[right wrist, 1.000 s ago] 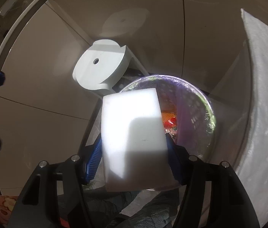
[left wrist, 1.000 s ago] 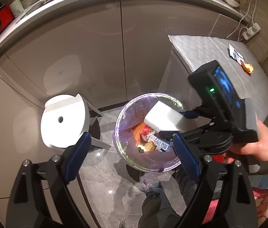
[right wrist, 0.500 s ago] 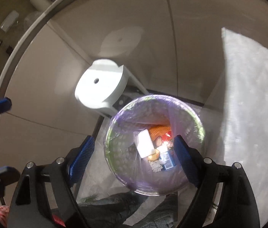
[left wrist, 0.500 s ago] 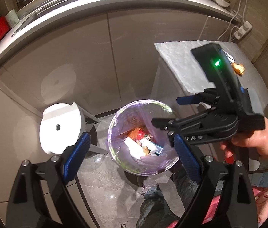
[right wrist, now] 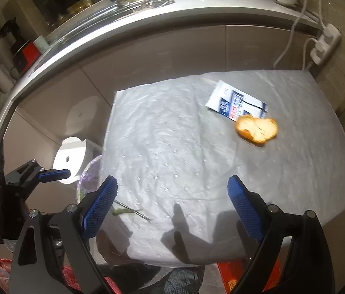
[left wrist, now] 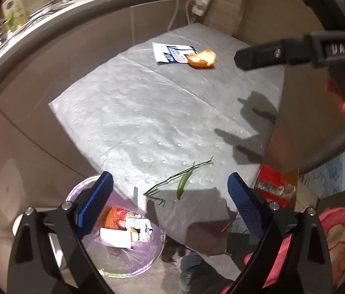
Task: Collect trash
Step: 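Move both open tools back over the table toward the sprig and peel, then grasp the green sprig with the left tool while the right tool grasps the orange peel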
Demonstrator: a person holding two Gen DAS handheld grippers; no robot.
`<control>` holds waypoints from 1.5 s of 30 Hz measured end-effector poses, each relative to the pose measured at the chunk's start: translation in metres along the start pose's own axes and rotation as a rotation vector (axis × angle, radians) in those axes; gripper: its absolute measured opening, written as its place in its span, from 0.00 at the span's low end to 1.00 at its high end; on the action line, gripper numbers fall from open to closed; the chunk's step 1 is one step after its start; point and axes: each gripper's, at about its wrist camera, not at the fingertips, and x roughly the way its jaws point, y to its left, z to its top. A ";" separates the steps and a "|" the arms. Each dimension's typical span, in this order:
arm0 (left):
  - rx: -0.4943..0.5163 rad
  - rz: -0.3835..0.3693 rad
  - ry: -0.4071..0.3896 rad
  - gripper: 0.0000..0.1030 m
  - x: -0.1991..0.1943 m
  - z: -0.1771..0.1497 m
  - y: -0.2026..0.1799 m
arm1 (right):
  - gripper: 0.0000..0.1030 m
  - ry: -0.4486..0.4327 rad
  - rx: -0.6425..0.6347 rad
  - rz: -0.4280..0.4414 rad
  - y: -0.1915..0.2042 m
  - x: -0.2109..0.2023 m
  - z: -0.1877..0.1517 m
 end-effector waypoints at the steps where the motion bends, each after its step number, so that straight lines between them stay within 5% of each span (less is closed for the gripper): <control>1: 0.042 -0.004 0.010 0.81 0.006 0.003 -0.010 | 0.88 0.000 0.014 -0.007 -0.006 -0.003 -0.004; 7: 0.170 -0.015 0.095 0.52 0.042 0.006 -0.031 | 0.88 -0.008 0.082 -0.033 -0.036 -0.017 -0.024; 12: 0.204 -0.017 0.176 0.13 0.064 -0.002 -0.027 | 0.88 -0.007 0.086 -0.028 -0.046 -0.016 -0.029; 15: 0.215 -0.005 0.161 0.07 0.063 -0.006 -0.024 | 0.88 -0.001 0.055 -0.026 -0.048 -0.008 -0.024; 22: 0.070 -0.009 0.139 0.04 0.044 0.015 -0.004 | 0.80 0.015 -0.127 -0.040 -0.053 0.038 0.016; 31: -0.154 -0.018 0.041 0.04 0.007 0.073 0.013 | 0.47 0.116 -0.347 -0.090 -0.063 0.120 0.054; 33: -0.178 -0.010 0.034 0.04 0.006 0.082 0.014 | 0.27 0.149 -0.377 -0.103 -0.067 0.133 0.056; 36: -0.205 -0.003 0.032 0.04 0.007 0.091 0.016 | 0.14 0.146 -0.381 -0.087 -0.071 0.136 0.058; 45: -0.256 0.008 0.006 0.04 -0.005 0.094 0.022 | 0.09 0.094 -0.317 0.024 -0.065 0.099 0.070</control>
